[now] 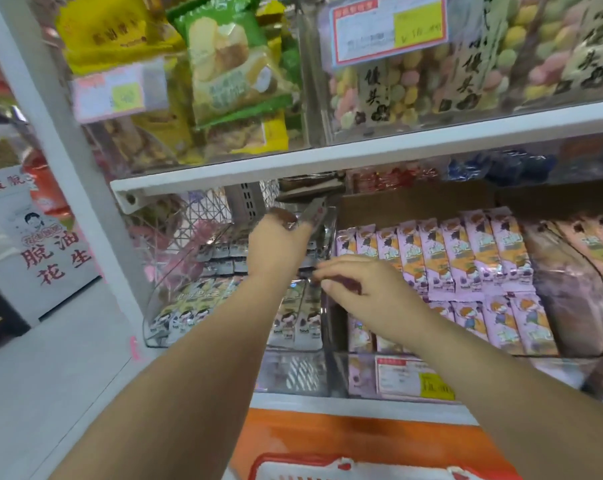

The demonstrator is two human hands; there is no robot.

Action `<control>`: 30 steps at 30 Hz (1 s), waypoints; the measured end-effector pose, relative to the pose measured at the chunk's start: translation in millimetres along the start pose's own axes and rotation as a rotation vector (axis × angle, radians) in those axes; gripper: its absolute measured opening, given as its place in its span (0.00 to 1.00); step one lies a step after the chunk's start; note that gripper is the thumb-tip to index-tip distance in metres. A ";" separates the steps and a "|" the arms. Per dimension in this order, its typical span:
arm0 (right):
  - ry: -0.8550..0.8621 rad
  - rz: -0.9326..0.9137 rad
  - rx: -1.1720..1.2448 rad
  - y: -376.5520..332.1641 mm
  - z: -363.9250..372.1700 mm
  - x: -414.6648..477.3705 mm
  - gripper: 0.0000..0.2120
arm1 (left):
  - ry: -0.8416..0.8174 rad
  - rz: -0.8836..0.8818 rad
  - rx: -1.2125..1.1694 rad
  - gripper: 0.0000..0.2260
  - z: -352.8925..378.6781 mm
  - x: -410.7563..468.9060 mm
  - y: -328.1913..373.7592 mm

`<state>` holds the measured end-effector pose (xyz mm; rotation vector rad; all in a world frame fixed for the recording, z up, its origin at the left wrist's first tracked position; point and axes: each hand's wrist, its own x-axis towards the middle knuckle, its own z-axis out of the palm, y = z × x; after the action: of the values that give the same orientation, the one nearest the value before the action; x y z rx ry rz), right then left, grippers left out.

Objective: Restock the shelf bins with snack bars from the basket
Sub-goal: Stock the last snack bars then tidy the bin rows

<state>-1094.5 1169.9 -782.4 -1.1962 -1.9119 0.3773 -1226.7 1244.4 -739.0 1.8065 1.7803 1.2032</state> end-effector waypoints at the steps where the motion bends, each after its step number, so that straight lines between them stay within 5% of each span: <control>1: 0.004 -0.011 0.004 1.4 0.0 0.2 0.11 | -0.007 -0.002 0.020 0.16 6.2 7.0 3.1; 9: 0.064 -0.050 0.058 8.7 5.4 1.6 0.09 | -0.090 0.172 0.385 0.22 34.2 24.1 8.4; 19: 0.027 -0.009 0.068 3.0 4.0 -1.8 0.11 | -0.389 0.433 0.448 0.23 6.6 24.1 -0.9; 30: 0.027 -0.019 0.047 2.4 6.6 -1.5 0.12 | -0.324 0.495 0.549 0.24 18.1 34.4 -8.1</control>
<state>-1097.9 1170.9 -788.7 -1.1463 -1.8800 0.3924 -1223.3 1283.7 -744.4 2.6892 1.6194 0.5137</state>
